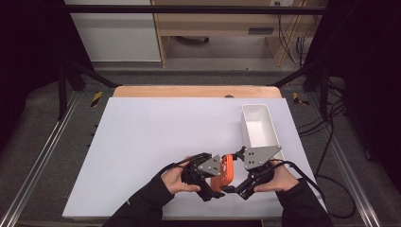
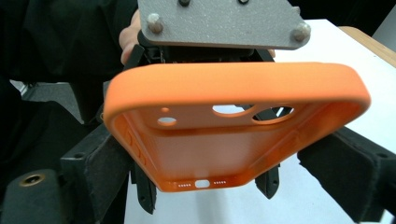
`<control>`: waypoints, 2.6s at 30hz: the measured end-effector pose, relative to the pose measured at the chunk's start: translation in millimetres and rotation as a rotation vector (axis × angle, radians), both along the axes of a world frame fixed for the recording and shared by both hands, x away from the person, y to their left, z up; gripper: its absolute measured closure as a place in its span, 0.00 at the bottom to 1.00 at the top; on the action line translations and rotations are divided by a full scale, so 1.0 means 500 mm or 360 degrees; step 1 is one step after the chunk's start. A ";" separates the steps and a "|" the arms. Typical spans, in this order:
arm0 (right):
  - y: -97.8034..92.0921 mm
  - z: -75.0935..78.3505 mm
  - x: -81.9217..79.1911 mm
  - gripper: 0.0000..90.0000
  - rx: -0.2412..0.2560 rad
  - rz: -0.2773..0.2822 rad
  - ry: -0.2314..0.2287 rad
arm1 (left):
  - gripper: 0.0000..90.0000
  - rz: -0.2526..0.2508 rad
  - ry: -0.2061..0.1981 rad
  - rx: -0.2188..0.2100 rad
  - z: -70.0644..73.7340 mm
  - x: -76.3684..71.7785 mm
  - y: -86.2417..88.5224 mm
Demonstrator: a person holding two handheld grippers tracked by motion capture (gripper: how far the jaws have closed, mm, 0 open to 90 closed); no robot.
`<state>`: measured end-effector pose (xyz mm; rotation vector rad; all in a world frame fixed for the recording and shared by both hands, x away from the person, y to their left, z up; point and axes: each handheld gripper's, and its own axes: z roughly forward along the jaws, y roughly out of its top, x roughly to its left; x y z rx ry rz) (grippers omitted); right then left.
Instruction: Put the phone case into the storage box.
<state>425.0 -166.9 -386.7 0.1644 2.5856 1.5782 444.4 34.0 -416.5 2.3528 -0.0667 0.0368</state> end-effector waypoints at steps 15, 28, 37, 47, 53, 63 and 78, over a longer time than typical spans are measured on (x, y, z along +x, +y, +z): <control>0.000 0.002 0.001 0.17 0.0025 0.0001 0.0012 | 0.17 -0.0003 -0.0006 -0.0020 0.000 -0.002 0.002; 0.002 0.001 0.002 0.18 0.0015 -0.0014 0.0009 | 0.17 0.0010 -0.0018 -0.0020 -0.003 0.000 0.004; 0.002 0.002 0.001 0.18 0.0006 -0.0017 0.0019 | 0.17 0.0015 -0.0011 -0.0025 -0.004 -0.001 0.005; -0.004 0.008 0.001 0.17 0.0012 -0.0037 -0.0001 | 0.05 0.0090 -0.0052 -0.0062 0.004 0.000 0.027; -0.013 0.016 0.003 0.17 0.0026 -0.0081 -0.0026 | 0.00 0.0180 -0.0031 -0.0138 0.014 0.006 0.056; -0.028 0.029 0.008 0.17 0.0041 -0.0156 -0.0064 | 0.00 0.0377 -0.0009 -0.0219 0.015 0.016 0.123; -0.054 0.053 0.011 0.17 0.0084 -0.0250 -0.0077 | 0.00 0.0710 0.0038 -0.0412 0.007 0.029 0.233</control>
